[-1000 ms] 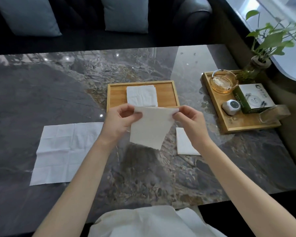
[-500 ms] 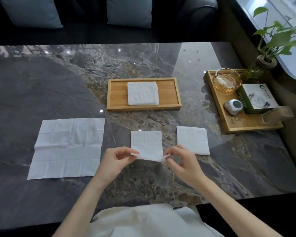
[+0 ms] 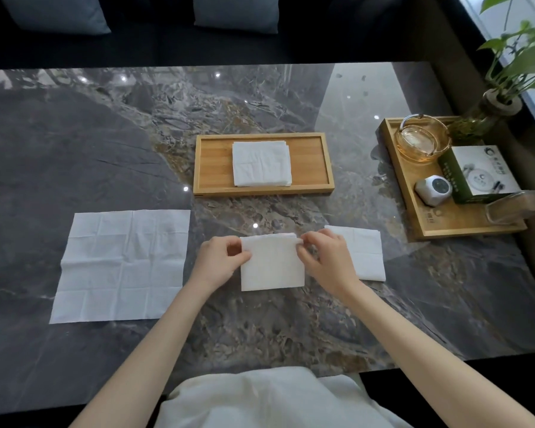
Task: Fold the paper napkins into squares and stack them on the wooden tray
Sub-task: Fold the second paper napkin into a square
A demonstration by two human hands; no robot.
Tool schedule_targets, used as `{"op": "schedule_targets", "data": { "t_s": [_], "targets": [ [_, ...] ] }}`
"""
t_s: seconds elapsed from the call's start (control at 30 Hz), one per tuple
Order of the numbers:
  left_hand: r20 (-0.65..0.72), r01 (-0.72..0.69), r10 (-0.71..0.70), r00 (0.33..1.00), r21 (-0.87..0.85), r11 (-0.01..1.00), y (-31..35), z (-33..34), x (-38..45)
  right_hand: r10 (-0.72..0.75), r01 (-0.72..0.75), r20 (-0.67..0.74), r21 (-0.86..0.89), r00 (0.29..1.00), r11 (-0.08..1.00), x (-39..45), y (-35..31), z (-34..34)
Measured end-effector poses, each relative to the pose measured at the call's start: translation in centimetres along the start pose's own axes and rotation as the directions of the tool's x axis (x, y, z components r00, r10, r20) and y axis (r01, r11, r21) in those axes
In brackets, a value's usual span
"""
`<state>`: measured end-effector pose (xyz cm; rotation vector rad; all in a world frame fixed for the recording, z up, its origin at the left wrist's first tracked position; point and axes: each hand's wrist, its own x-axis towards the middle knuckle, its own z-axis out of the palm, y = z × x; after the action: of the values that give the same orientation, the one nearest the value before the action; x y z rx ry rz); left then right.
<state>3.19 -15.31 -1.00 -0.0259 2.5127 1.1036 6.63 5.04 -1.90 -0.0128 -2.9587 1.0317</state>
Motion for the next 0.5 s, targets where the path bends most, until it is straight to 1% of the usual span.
{"op": "schedule_targets", "data": {
  "t_s": [0.07, 0.2, 0.23, 0.3, 0.37, 0.4, 0.43, 0.47, 0.5],
  "targets": [
    [-0.008, 0.014, -0.014, 1.0, 0.059, 0.998, -0.3, 0.2, 0.8, -0.041, 0.039, -0.013, -0.129, 0.999, 0.991, 0.7, 0.8, 0.7],
    [-0.045, 0.048, -0.042, 0.998, 0.124, 0.991, -0.9, 0.9, 1.4, -0.083, 0.076, -0.015, -0.269, 0.996, 0.96, 1.2, 1.3, 1.8],
    [-0.06, 0.055, -0.048, 0.997, 0.123, 0.991, -0.9, 1.1, 1.4, -0.098, 0.081, -0.041, -0.295, 0.994, 0.952, 1.2, 1.3, 2.1],
    [-0.1, 0.078, -0.067, 0.993, 0.111, 0.991, -0.8, 1.4, 1.0, -0.101, 0.054, -0.138, -0.312, 0.985, 0.949, 1.2, 1.3, 2.5],
    [-0.178, 0.081, -0.057, 0.982, 0.13, 0.988, -0.4, 1.8, 0.4, -0.09, 0.013, -0.248, -0.298, 0.965, 0.955, 0.9, 1.1, 2.7],
    [-0.229, 0.048, -0.011, 0.973, 0.159, 0.986, -0.2, 2.1, -0.1, -0.092, 0.008, -0.278, -0.291, 0.956, 0.957, 0.5, 0.8, 2.8],
    [-0.269, -0.027, 0.081, 0.96, 0.2, 0.979, -0.2, 2.5, -0.6, -0.099, 0.017, -0.272, -0.29, 0.957, 0.957, -0.1, 0.5, 3.0],
    [-0.276, -0.13, 0.202, 0.94, 0.26, 0.957, -0.4, 3.1, -1.1, -0.116, 0.044, -0.227, -0.297, 0.967, 0.954, -0.8, 0.2, 3.4],
    [-0.249, -0.226, 0.317, 0.915, 0.334, 0.915, -0.7, 3.8, -1.5, -0.136, 0.088, -0.14, -0.304, 0.981, 0.949, -1.6, -0.2, 3.8]
  ]
}}
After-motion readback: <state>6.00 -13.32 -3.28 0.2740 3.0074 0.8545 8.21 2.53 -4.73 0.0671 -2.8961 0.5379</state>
